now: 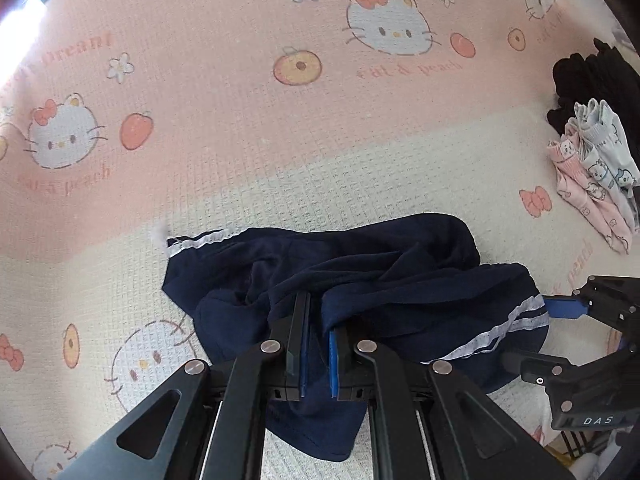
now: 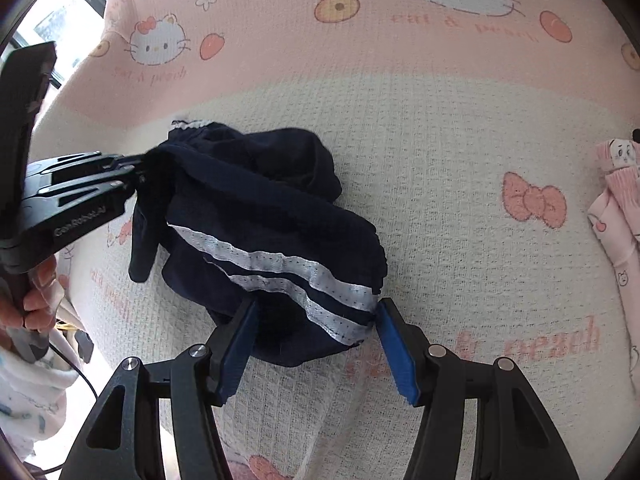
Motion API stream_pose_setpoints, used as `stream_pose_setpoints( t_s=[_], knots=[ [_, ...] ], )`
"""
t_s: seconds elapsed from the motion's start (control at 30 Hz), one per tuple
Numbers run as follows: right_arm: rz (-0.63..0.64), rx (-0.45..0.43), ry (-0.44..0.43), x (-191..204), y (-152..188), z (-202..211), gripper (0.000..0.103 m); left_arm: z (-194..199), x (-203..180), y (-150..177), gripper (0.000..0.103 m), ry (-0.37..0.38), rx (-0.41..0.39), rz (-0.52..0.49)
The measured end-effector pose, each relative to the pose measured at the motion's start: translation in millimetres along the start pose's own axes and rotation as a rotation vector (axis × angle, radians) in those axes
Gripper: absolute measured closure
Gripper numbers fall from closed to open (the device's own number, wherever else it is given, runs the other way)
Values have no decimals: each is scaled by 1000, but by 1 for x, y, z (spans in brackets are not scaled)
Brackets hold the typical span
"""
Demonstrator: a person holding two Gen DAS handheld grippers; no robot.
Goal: Fold clothes
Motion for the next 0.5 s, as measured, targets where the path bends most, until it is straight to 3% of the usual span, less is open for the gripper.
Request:
stream_pose_setpoints(
  t_s=[0.13,0.3,0.33,0.4,0.5],
  knots=[
    [-59,-23,-12,-6,-4,1,46,-14,1,-6,97,0,37,-62],
    [-96,-63,-23,-12,-10,7,83,-22,6,-9,97,11,77,-81],
    [-101,-69,-23,-12,-11,8,84,-22,6,-9,97,27,85,-66],
    [-103,-67,-8,-13,-12,8,87,-23,8,-8,97,83,103,-10],
    [-118,-59,-4,-17,-10,7,87,-22,17,-2,97,251,149,144]
  ],
)
Point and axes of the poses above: each gripper's, at about its wrist camera, not at the fingertips, and z roughly against the way its jaws point, x to its left, y to its underside, the point moved 7 cm from there along -z, roughly the way its jaws point, and after that the axes turned 5 degrees about -y, right-handed, at the moved point
